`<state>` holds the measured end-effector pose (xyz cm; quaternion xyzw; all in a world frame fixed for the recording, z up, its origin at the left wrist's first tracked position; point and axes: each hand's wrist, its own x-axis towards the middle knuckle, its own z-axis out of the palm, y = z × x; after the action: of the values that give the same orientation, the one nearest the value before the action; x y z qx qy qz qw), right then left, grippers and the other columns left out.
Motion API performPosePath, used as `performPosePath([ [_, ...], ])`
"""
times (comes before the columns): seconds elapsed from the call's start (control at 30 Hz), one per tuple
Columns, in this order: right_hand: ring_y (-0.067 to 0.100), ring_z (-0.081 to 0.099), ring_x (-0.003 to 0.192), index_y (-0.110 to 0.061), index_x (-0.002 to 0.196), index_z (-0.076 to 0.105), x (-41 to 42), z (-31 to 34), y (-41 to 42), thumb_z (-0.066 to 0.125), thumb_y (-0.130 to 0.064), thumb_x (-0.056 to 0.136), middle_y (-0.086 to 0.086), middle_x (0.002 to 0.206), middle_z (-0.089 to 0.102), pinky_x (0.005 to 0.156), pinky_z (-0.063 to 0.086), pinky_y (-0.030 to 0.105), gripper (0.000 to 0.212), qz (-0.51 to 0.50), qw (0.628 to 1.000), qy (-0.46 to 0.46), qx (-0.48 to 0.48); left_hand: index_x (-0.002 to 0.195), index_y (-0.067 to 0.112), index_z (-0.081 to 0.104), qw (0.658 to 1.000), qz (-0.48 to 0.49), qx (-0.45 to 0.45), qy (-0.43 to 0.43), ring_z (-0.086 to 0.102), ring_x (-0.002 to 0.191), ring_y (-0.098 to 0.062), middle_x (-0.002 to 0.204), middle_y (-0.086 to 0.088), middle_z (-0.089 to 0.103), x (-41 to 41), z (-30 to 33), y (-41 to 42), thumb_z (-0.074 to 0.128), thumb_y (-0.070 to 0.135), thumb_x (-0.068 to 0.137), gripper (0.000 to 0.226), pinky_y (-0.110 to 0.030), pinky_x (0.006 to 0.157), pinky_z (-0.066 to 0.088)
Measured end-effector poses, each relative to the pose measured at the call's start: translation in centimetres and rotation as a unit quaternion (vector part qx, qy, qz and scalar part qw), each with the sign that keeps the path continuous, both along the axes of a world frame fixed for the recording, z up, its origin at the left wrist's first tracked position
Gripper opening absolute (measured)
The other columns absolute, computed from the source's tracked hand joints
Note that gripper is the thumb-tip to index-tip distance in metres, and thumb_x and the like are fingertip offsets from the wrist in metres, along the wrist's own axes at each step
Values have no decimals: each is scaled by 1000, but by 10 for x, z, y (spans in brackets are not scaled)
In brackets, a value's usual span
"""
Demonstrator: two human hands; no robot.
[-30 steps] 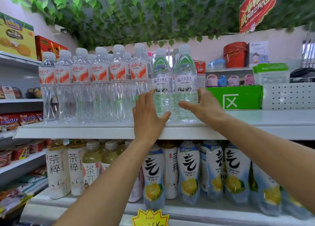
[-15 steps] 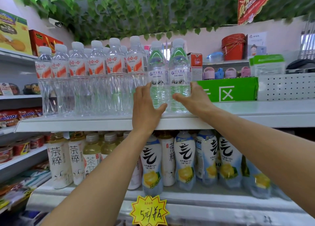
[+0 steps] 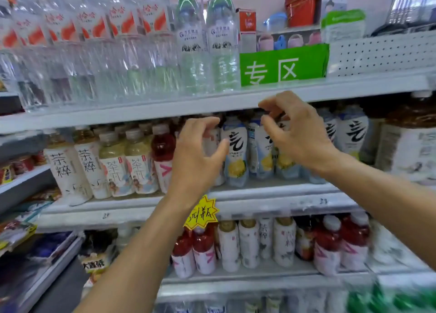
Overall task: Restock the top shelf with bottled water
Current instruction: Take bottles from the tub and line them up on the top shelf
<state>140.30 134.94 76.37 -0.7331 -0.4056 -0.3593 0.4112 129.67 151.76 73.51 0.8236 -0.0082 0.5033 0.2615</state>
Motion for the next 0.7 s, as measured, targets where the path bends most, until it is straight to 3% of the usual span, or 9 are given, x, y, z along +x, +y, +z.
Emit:
performPosePath([
  [0.07,14,60,89,-14,113,64,-8,-30,-18,61,-16,92,0,102,62,79,52,41,21,-15,999,19,-33,121,15,60,998,-23,10,62,53,96,-6,111,4,57,-6,-31,-13,70,18,88,35,-11,85,41],
  [0.2,19,59,95,-16,117,62,-17,-92,-51,60,-21,93,2,110,61,82,51,45,24,-51,985,95,-135,120,16,60,983,-50,-22,177,59,94,-13,113,1,60,-10,-85,-38,71,23,88,35,-30,86,50],
  [0.3,23,57,109,-16,127,58,-22,-131,-78,58,-27,94,4,125,56,89,49,44,34,-77,952,184,-233,115,14,63,971,-63,-48,226,63,89,-18,109,-3,64,-8,-123,-59,73,22,85,32,-35,82,52],
  [0.4,28,56,114,-19,125,58,-22,-170,-106,58,-34,94,7,126,54,89,50,46,35,-99,914,260,-296,117,12,63,949,-68,-44,305,61,88,-19,105,-4,64,-2,-165,-88,72,23,83,37,-35,82,50],
  [0.57,25,60,106,-19,120,58,-9,-250,-191,60,-37,92,5,122,57,85,50,40,34,-120,864,355,-336,114,20,63,874,-121,-102,459,60,78,-11,100,6,65,4,-254,-169,71,26,87,28,-27,74,50],
  [0.7,26,60,105,-16,119,60,9,-330,-283,61,-33,93,5,119,60,79,44,30,31,-145,796,469,-354,104,19,65,771,-150,-245,569,61,78,-13,90,3,67,5,-344,-253,71,24,81,24,-26,73,50],
])
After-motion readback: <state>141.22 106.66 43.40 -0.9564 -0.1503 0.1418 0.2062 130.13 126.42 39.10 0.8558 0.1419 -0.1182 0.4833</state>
